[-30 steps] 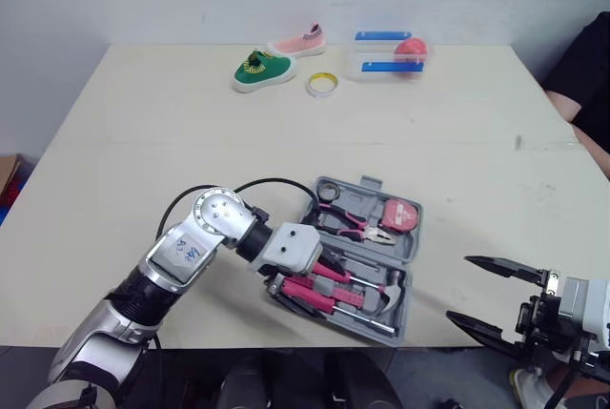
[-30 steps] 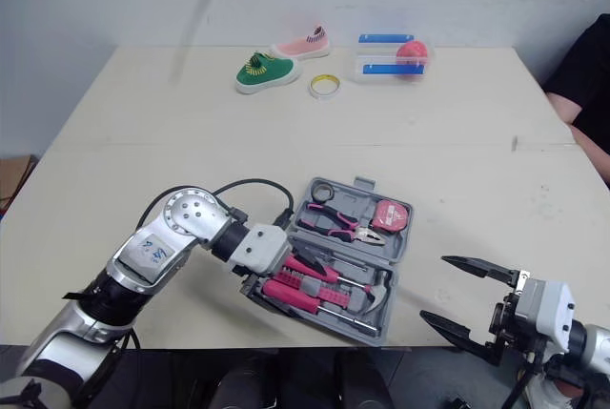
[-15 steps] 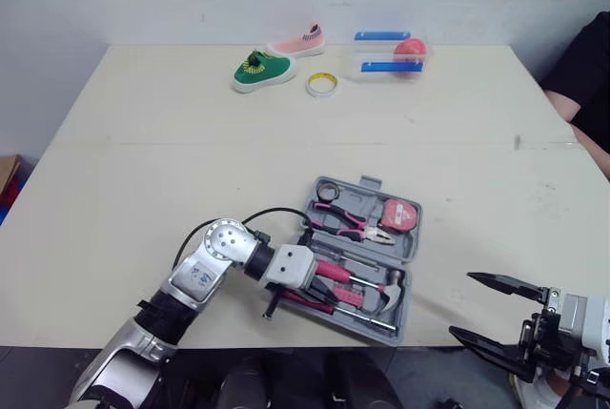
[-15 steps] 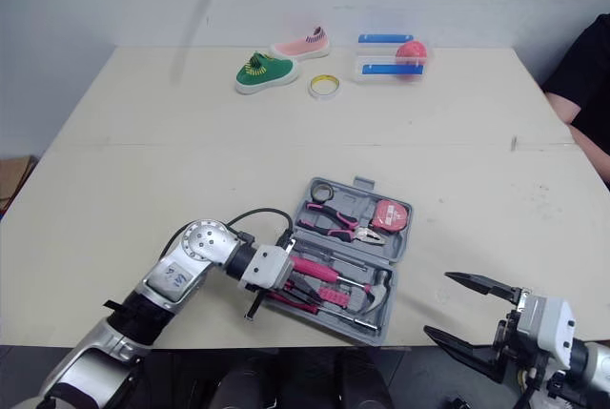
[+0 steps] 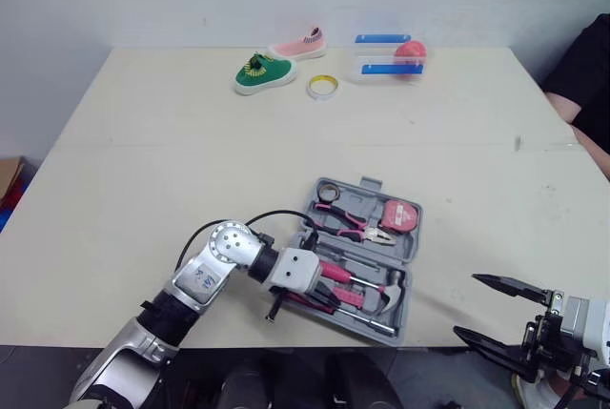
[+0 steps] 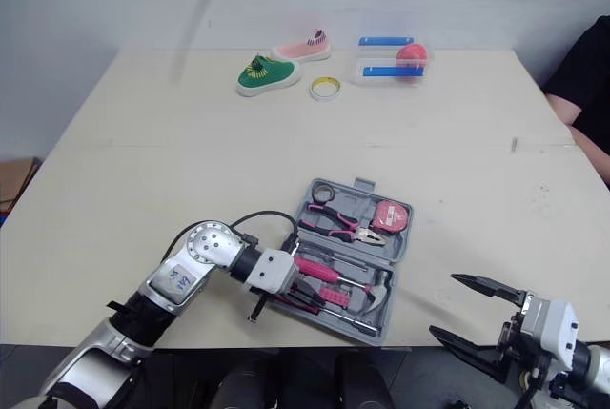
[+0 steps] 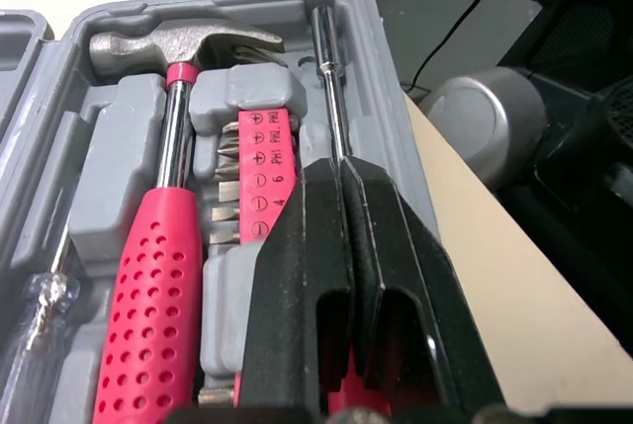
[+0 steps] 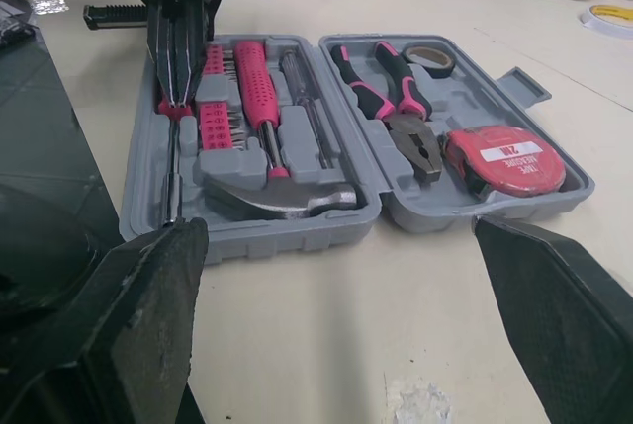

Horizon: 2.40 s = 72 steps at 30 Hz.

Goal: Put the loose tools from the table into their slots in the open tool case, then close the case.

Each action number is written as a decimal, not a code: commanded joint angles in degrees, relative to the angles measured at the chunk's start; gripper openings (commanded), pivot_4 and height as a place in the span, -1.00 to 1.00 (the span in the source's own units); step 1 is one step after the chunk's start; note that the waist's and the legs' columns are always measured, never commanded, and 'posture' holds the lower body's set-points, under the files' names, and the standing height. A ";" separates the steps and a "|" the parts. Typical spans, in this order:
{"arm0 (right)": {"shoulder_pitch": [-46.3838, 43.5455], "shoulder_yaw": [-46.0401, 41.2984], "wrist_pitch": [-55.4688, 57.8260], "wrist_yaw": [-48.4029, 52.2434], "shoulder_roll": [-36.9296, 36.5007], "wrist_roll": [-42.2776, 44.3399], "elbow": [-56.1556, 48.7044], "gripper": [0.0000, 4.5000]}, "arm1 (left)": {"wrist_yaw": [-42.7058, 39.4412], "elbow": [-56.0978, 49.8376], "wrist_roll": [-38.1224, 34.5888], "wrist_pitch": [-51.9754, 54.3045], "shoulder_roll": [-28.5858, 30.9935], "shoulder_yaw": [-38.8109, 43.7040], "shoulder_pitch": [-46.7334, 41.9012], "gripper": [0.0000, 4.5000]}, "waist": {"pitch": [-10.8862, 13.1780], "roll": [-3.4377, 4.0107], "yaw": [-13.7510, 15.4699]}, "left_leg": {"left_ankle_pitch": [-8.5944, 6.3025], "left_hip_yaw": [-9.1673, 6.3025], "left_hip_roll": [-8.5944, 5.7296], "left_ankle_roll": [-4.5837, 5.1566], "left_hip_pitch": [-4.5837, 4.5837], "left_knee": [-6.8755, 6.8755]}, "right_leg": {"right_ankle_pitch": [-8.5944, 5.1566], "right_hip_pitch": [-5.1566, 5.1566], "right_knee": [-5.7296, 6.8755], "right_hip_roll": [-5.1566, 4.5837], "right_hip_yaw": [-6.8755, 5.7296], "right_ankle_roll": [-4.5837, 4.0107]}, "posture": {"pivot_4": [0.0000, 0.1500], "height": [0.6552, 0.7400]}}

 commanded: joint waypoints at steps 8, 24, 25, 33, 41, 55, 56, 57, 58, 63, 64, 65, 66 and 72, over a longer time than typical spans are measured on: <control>-2.70 2.23 1.75 -4.44 1.30 -0.30 -0.59 1.00 | 5.30 6.41 8.81 6.29 0.72 -5.51 4.81 -0.99 | -1.28 0.26 -0.01 | -0.77 -0.04 0.13 0.08 1.29 -0.26 | -0.46 1.88 -1.03 -0.01 0.03 -0.82 | 1.00 1.00; -8.92 5.22 12.69 -13.26 -2.49 -4.30 -3.61 0.57 | 5.01 7.29 -14.03 0.61 -4.46 18.90 -3.54 -1.00 | -1.12 0.35 -0.10 | -0.75 -0.02 0.10 0.10 0.30 -0.12 | 0.00 0.56 -0.94 0.22 0.11 0.11 | 1.00 1.00; -9.10 5.75 13.41 -13.31 -3.41 -5.28 -3.58 0.39 | 5.25 9.32 -12.59 0.59 -2.96 19.18 -4.02 -1.00 | -1.09 0.35 -0.19 | -0.76 0.02 0.11 0.09 0.32 -0.13 | -0.01 0.56 -0.95 0.22 0.14 0.11 | 1.00 1.00; -11.79 12.73 16.24 -14.36 -7.59 -13.41 -0.96 -0.99 | 10.58 21.35 -3.78 -1.97 -1.01 17.82 -5.21 -1.00 | -0.80 0.04 0.03 | -0.78 0.03 0.11 0.16 0.31 -0.12 | -0.01 0.54 -0.95 0.14 0.12 0.10 | 1.00 1.00; -17.62 19.99 17.75 -16.75 -6.59 -17.82 1.26 -0.99 | 14.10 23.62 -0.40 0.78 -2.77 17.19 -4.80 -1.00 | -0.78 0.01 0.07 | -0.70 0.14 0.10 -0.03 -0.50 0.05 | -0.01 -0.32 -0.67 0.11 0.13 0.10 | 1.00 1.00; -30.03 26.57 19.05 -17.79 -4.88 -21.13 6.04 -0.99 | 14.50 19.31 -2.31 6.12 -2.77 19.31 -1.66 -1.00 | -0.75 -0.05 -0.60 | -0.49 0.19 0.13 0.07 -0.23 0.10 | 0.12 -0.29 -0.29 0.14 0.17 0.02 | 1.00 1.00; -31.53 27.13 19.13 -17.63 -4.78 -21.44 7.01 -0.99 | 15.83 18.48 -2.85 7.26 -2.76 20.61 -1.10 -1.00 | -0.75 -0.06 -0.72 | -0.48 0.19 0.13 0.06 -0.22 0.10 | 0.12 -0.29 -0.27 0.15 0.18 0.01 | 1.00 1.00; -33.03 27.68 19.04 -17.60 -4.66 -21.89 8.05 -0.99 | 16.92 17.64 -3.46 8.37 -2.73 21.80 -0.48 -1.00 | -0.74 -0.08 -0.79 | -0.48 0.19 0.13 0.05 -0.22 0.11 | 0.12 -0.31 -0.24 0.15 0.18 0.01 | 1.00 1.00; -34.43 28.19 18.86 -17.30 -4.66 -22.25 9.08 -0.99 | 18.08 16.74 -3.90 9.28 -2.71 22.82 0.15 -1.00 | -0.73 -0.09 -0.88 | -0.46 0.19 0.14 0.05 -0.23 0.12 | 0.11 -0.33 -0.19 0.14 0.19 0.01 | 1.00 1.00; -42.62 31.07 17.84 -15.72 -3.92 -23.71 14.95 -0.99 | 23.69 11.84 -5.61 13.92 -2.41 27.24 3.88 -1.00 | -0.66 -0.15 -1.33 | -0.43 0.19 0.15 0.00 -0.27 0.10 | 0.09 -0.41 -0.07 0.13 0.19 -0.03 | 1.00 1.00; -44.19 31.79 17.29 -15.45 -3.64 -24.14 16.19 -0.99 | 24.43 11.37 -5.67 14.26 -2.34 27.77 4.48 -1.00 | -0.64 -0.15 -1.43 | -0.42 0.19 0.15 -0.02 -0.26 0.10 | 0.09 -0.42 -0.06 0.13 0.19 -0.03 | 1.00 1.00; -45.55 32.46 16.69 -15.15 -3.33 -24.57 17.38 -0.99 | 25.10 11.16 -5.53 14.40 -2.30 28.13 4.92 -1.00 | -0.61 -0.15 -1.49 | -0.41 0.19 0.15 -0.03 -0.26 0.10 | 0.09 -0.42 -0.05 0.13 0.19 -0.03 | 1.00 1.00; -47.22 33.10 16.48 -15.04 -2.61 -24.89 18.68 -0.99 | 24.65 10.47 -5.73 14.58 -2.06 28.06 5.52 -1.00 | -0.60 -0.15 -1.47 | -0.39 0.19 0.15 -0.07 -0.26 0.10 | 0.09 -0.43 -0.04 0.13 0.19 -0.03 | 1.00 1.00; -54.33 36.24 14.77 -14.90 1.26 -27.40 25.64 -0.99 | 25.83 10.19 -4.88 13.93 -2.41 27.35 5.97 -1.00 | -0.58 -0.15 -1.67 | -0.28 0.21 0.15 -0.28 -0.26 0.08 | 0.07 -0.45 -0.04 0.13 0.18 -0.05 | 1.00 1.00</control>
